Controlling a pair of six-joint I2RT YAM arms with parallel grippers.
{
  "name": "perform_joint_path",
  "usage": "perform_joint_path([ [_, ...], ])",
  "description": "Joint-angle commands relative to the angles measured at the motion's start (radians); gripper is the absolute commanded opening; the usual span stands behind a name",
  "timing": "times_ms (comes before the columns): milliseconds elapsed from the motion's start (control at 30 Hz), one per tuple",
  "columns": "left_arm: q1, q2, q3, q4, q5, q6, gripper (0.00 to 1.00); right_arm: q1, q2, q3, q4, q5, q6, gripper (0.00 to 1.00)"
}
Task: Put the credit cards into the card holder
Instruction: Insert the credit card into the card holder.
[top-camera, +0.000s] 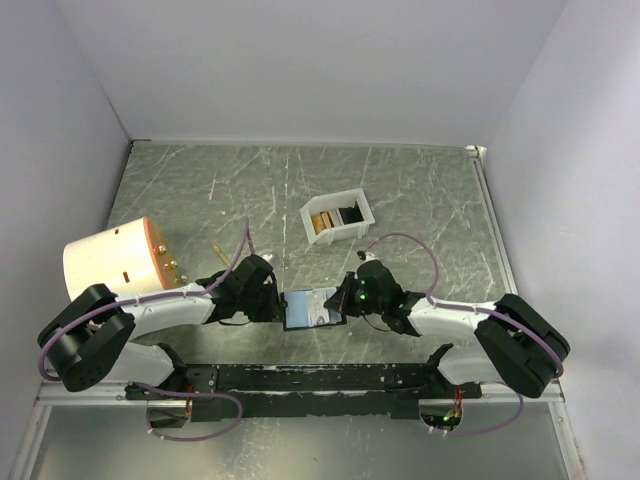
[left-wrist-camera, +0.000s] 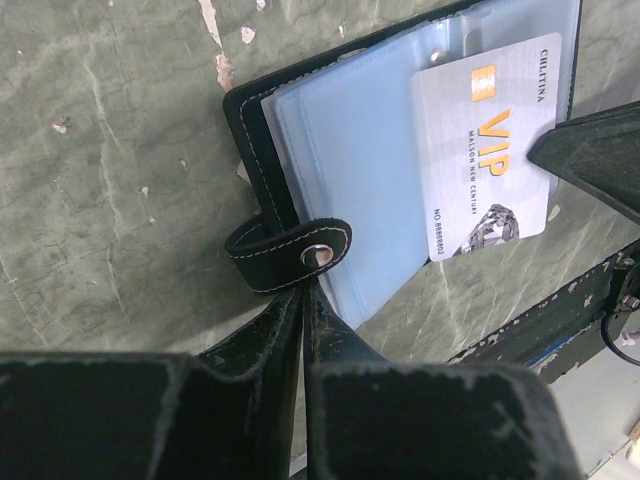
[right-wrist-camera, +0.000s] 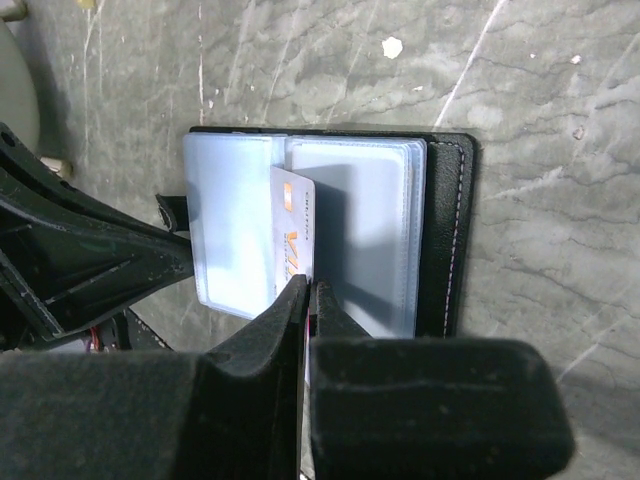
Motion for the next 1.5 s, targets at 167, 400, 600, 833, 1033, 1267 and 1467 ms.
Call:
perform_joint_path([
  [167, -0.009, 0.006, -0.005, 0.003, -0.01, -0.012, 0.16, 0.005, 0.043, -0.001, 0.02, -0.039, -0.023, 0.0],
  [400, -0.01, 0.012, 0.002, -0.002, -0.008, -0.008, 0.16, 0.005, 0.064, -0.004, 0.044, -0.047, 0.0, 0.0],
  [600, -0.011, 0.007, 0.0, -0.001, -0.009, -0.01, 0.16, 0.004, 0.061, 0.006, 0.05, -0.023, 0.015, 0.0],
  [833, -0.014, 0.005, -0.012, 0.008, -0.005, -0.018, 0.16, 0.004, 0.063, 0.003, 0.071, 0.0, 0.031, 0.0],
  [1033, -0.016, 0.008, -0.017, 0.016, -0.003, -0.02, 0.17, 0.002, 0.045, -0.009, 0.075, 0.03, 0.046, 0.0],
  [1267, -0.02, 0.018, -0.015, 0.024, 0.007, -0.021, 0.17, -0.003, 0.035, -0.011, 0.084, 0.049, 0.051, 0.0],
  [1467, -0.023, 0.012, -0.015, 0.036, 0.02, -0.031, 0.17, 0.001, 0.108, 0.013, 0.102, -0.007, 0.04, 0.0],
])
